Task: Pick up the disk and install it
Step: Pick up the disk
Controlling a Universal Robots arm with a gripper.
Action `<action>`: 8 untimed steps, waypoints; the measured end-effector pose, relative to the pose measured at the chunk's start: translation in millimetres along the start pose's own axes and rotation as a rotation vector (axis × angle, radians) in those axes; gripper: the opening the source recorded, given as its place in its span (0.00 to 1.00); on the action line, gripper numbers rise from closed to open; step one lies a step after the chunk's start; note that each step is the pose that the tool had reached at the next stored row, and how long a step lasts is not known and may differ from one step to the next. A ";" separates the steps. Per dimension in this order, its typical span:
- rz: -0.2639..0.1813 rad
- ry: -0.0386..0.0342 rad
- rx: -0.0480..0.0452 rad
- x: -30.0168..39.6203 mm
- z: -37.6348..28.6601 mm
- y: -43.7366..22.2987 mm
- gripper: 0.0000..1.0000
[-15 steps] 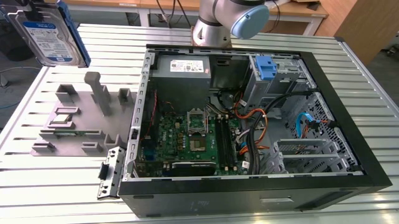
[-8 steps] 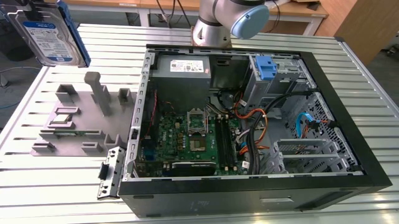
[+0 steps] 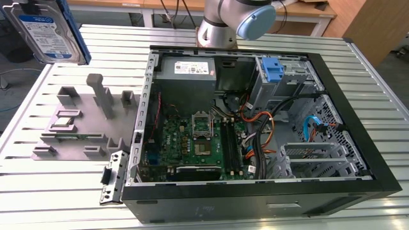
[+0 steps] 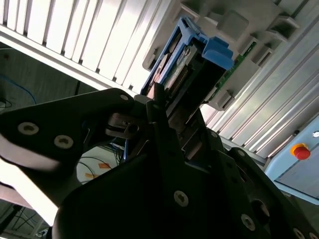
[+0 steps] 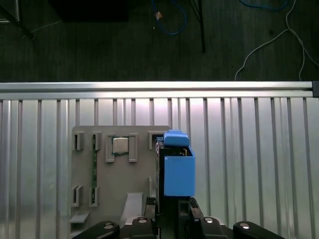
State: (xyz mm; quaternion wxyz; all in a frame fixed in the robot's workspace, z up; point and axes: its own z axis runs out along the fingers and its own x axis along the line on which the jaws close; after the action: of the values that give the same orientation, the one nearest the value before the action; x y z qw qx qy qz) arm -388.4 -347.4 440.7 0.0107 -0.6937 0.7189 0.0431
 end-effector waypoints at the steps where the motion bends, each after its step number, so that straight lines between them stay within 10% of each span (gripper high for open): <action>1: 0.000 -0.0001 0.0000 0.0 0.0 0.0 0.35; 8: 0.000 0.0001 -0.0002 -0.1 -0.8 -2.1 0.35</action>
State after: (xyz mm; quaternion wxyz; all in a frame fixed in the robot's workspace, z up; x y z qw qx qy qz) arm -386.3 -347.4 441.5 0.0106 -0.6938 0.7188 0.0431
